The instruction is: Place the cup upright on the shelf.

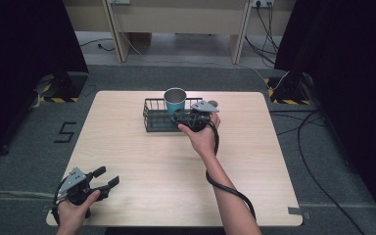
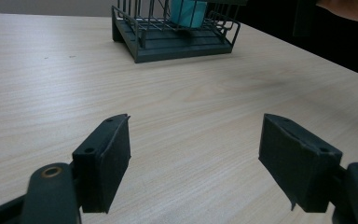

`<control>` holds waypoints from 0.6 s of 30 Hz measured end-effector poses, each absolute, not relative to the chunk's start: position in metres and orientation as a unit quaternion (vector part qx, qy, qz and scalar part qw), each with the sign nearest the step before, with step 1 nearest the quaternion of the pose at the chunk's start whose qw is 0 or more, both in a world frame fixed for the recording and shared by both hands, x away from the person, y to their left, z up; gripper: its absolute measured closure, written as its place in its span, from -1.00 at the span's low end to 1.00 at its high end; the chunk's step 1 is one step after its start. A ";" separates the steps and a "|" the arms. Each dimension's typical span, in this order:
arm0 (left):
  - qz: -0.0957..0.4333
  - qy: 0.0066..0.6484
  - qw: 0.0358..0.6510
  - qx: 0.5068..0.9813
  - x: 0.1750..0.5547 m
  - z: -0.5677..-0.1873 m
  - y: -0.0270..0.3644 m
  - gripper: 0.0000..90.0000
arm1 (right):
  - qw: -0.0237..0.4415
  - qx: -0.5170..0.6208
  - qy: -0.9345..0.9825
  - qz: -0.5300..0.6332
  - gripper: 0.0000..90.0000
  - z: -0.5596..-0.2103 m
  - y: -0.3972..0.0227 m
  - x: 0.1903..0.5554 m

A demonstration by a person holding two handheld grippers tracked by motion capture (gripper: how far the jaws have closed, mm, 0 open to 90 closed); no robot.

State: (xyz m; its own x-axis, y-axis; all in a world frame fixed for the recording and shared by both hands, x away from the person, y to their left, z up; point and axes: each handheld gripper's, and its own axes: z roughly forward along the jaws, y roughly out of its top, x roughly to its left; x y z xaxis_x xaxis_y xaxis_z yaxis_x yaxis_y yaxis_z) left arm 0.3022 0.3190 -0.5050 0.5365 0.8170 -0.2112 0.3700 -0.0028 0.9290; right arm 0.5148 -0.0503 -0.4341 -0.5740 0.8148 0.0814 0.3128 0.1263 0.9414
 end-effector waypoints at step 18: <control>0.203 0.439 0.552 0.679 0.302 -0.506 0.319 -0.46 | 0.237 0.401 0.714 0.522 -0.67 -0.441 -0.090 0.469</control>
State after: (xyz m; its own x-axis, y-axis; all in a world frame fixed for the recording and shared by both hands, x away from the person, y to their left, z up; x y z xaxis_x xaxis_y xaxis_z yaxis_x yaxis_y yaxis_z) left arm 0.3015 0.3190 -0.5057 0.5318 0.8204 -0.2099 0.3734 -0.0047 0.9277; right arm 0.4687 -0.0898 -0.4410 -0.5661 0.8204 0.0803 0.3257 0.1332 0.9360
